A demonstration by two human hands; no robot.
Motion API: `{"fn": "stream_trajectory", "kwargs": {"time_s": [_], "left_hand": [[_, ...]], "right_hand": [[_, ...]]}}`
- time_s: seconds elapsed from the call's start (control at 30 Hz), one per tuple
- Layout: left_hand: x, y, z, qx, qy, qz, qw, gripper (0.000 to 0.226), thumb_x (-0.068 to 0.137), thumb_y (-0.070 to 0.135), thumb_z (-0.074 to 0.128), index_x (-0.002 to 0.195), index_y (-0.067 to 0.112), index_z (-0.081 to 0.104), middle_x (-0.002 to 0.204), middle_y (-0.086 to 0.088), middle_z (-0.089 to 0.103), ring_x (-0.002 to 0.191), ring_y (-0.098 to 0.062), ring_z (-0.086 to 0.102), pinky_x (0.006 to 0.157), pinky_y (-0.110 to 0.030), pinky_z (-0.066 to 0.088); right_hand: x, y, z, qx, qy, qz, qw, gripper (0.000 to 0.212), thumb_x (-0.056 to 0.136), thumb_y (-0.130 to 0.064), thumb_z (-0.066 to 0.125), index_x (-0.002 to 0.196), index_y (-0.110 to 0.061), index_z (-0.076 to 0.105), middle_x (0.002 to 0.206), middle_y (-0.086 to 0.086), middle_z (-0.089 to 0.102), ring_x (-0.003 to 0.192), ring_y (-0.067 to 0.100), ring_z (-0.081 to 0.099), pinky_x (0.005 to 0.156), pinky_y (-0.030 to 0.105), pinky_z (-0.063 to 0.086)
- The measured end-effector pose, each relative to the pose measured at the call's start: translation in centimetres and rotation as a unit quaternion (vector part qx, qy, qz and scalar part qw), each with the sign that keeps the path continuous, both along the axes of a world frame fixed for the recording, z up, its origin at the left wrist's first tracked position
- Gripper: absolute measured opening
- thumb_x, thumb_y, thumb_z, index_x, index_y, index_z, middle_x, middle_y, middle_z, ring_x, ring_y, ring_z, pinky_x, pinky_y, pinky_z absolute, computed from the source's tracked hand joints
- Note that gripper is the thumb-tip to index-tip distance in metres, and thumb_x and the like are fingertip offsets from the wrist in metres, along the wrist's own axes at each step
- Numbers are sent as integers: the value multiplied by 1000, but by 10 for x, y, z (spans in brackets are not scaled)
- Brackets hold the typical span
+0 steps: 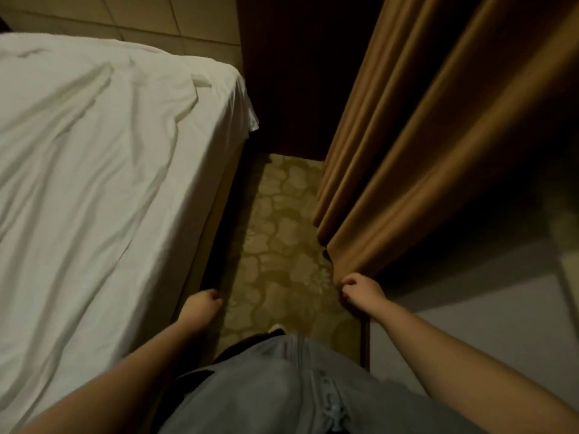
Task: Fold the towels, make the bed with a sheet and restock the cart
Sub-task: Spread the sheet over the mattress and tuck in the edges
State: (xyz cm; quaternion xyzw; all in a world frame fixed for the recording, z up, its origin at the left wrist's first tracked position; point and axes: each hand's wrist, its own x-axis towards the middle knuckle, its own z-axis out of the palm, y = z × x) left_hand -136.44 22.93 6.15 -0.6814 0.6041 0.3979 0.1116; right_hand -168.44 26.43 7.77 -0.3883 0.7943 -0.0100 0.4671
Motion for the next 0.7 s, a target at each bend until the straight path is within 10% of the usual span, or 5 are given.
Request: {"fn": "stream_trajectory", "kwargs": {"time_s": [0.27,0.47,0.7], "left_hand": [[-124,-213,37,-65,63,16,996,29,96,16,42,115,13,64,113,-7,65,103,-20,59,79,-23,40],[-133,-320,7,-54,60,173,982,27,98,16,43,114,13,64,118,-6,63,109,-21,57,84,-24,40],[-74,-377,-15,-8,19,374,927,25,97,14,44,109,12,66,115,-8,64,104,-21,58,83,-25,40]], "right_hand": [[-71,-164,-38,28,-17,-41,999,11,97,-17,47,96,-15,58,109,15,62,91,26,56,84,36,46],[-82,-382,-26,-39,-12,97,994,29,96,-15,46,124,-14,54,119,10,59,106,26,56,75,24,40],[10,-597,6,-96,-45,275,956,21,94,-18,48,113,-21,59,105,5,66,90,21,63,67,26,44]]}}
